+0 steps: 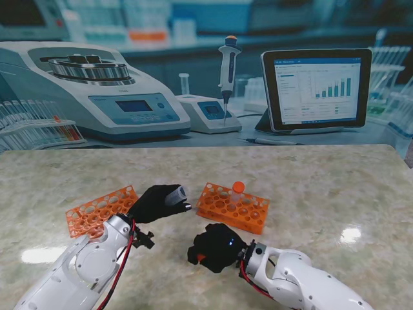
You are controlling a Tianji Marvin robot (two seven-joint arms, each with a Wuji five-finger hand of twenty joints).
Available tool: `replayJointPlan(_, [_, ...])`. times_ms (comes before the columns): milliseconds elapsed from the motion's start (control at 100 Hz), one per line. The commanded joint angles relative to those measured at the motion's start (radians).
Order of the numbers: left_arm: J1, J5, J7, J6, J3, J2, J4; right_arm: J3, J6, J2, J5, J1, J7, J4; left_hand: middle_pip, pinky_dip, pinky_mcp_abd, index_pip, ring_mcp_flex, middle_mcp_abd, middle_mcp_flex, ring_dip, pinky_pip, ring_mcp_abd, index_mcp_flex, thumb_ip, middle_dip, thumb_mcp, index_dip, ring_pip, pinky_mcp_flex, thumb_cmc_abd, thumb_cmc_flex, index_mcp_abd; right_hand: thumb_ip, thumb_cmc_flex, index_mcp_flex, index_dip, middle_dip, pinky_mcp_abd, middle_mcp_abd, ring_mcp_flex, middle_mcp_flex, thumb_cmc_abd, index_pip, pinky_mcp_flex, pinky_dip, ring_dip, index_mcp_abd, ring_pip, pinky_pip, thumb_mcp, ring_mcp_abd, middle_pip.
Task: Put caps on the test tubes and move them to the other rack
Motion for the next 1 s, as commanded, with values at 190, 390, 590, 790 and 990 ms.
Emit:
replayJointPlan(190, [0.0,-0.002,-0.005,-0.001,0.002,-0.001,-0.002,0.036,0.003,-0.002,-0.014,-0.035,-0.02,-0.035,0.007,-0.019,-0.044,0.089,0.002,-0.045,-0.011,-0.009,0.128,-0.027,0.014,-0.002,0.011,-0.004,0.058,0.013,0.028,0.032,0.014,-0.051,0.075,0.195,0.03,0.026,0.032,0.001,-0.194,0.027,0.136,0.039,0.015,0.005,-0.025,0.004,-0.016,0.031,0.036,0.156,-0.034,0.13])
replayJointPlan(390, [-0.001,-0.003,-0.006,-0.001,0.004,-0.001,-0.002,0.069,-0.001,-0.004,-0.017,-0.057,-0.029,-0.058,0.007,-0.019,-0.044,0.089,0.002,-0.045,-0.011,-0.01,0.126,-0.027,0.014,-0.002,0.011,-0.003,0.058,0.012,0.027,0.031,0.015,-0.051,0.076,0.196,0.033,0.028,0.032,0.002,-0.194,0.029,0.138,0.038,0.018,0.004,-0.03,0.005,-0.017,0.033,0.038,0.157,-0.034,0.131])
replayJointPlan(590, [-0.002,-0.004,-0.008,-0.002,0.007,-0.001,-0.002,0.103,0.0,-0.006,-0.024,-0.082,-0.045,-0.088,0.006,-0.018,-0.043,0.089,0.002,-0.045,-0.011,-0.01,0.126,-0.027,0.014,-0.002,0.011,-0.004,0.058,0.012,0.027,0.032,0.016,-0.051,0.075,0.197,0.035,0.029,0.033,0.005,-0.194,0.03,0.14,0.038,0.019,0.003,-0.033,0.005,-0.02,0.034,0.043,0.16,-0.035,0.133])
replayJointPlan(790, [-0.005,-0.007,-0.012,-0.003,0.012,0.0,-0.001,0.158,0.003,-0.009,-0.032,-0.12,-0.059,-0.132,0.007,-0.018,-0.043,0.089,0.002,-0.046,-0.011,-0.009,0.126,-0.027,0.014,-0.002,0.011,-0.004,0.058,0.012,0.027,0.032,0.016,-0.051,0.076,0.197,0.036,0.031,0.034,0.004,-0.196,0.031,0.141,0.038,0.021,0.002,-0.036,0.007,-0.02,0.036,0.046,0.162,-0.034,0.135])
replayJointPlan(990, [-0.009,-0.009,-0.015,-0.004,0.018,0.0,0.001,0.201,0.0,-0.012,-0.038,-0.151,-0.075,-0.167,0.007,-0.018,-0.043,0.089,0.001,-0.046,-0.012,-0.01,0.125,-0.026,0.014,-0.002,0.011,-0.004,0.059,0.011,0.026,0.032,0.016,-0.051,0.075,0.198,0.037,0.032,0.035,0.008,-0.194,0.032,0.143,0.036,0.022,0.002,-0.036,0.008,-0.02,0.038,0.05,0.165,-0.034,0.137])
